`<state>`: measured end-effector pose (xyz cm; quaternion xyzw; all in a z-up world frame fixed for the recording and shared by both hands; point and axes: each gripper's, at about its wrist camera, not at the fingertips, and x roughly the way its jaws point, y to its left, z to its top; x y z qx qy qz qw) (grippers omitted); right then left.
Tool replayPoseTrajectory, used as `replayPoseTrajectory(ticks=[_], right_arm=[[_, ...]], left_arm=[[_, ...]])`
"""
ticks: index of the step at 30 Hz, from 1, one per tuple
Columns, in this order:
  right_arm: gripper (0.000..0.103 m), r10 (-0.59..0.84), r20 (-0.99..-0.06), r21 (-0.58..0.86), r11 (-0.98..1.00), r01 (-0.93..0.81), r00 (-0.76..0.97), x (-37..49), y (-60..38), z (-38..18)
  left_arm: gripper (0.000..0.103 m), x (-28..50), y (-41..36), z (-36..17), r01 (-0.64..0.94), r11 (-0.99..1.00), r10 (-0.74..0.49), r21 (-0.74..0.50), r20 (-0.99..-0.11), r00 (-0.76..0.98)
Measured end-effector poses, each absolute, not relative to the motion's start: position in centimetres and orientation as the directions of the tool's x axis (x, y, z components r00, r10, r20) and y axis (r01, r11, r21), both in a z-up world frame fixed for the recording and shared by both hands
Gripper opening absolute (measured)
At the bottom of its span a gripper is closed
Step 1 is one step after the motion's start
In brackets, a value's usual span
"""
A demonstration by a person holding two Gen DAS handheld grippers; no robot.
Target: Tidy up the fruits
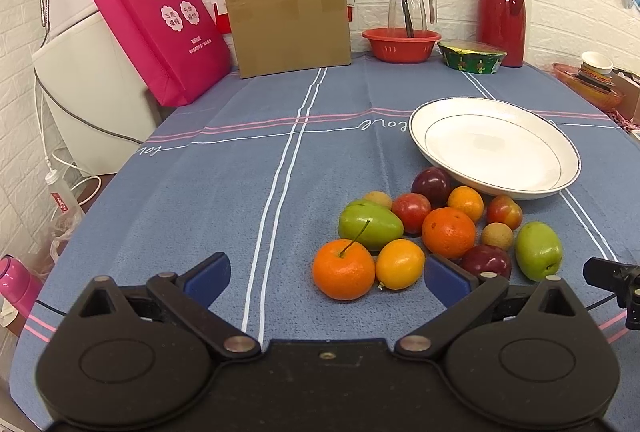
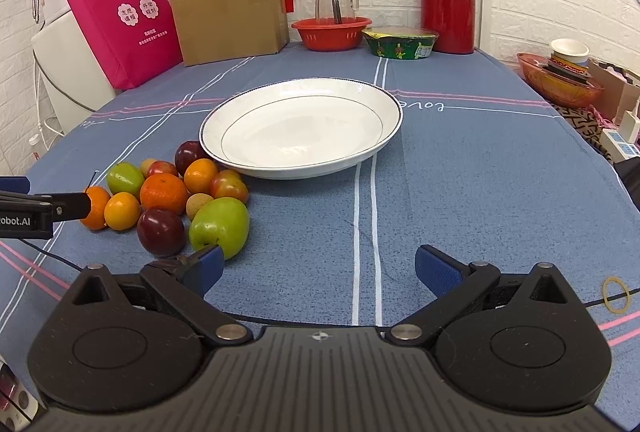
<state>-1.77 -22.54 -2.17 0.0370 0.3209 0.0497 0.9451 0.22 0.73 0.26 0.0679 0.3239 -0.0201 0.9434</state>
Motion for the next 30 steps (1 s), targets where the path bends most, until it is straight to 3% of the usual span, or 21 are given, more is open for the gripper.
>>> replayPoseTrajectory(ticks=[30], right_arm=[[0.103, 0.121, -0.614, 0.097, 0.992, -0.077, 0.78, -0.96, -22.24, -2.61]], left_arm=[[0.103, 0.94, 1.18, 0.26, 0.076, 0.991, 0.008, 0.113, -0.606, 0.795]])
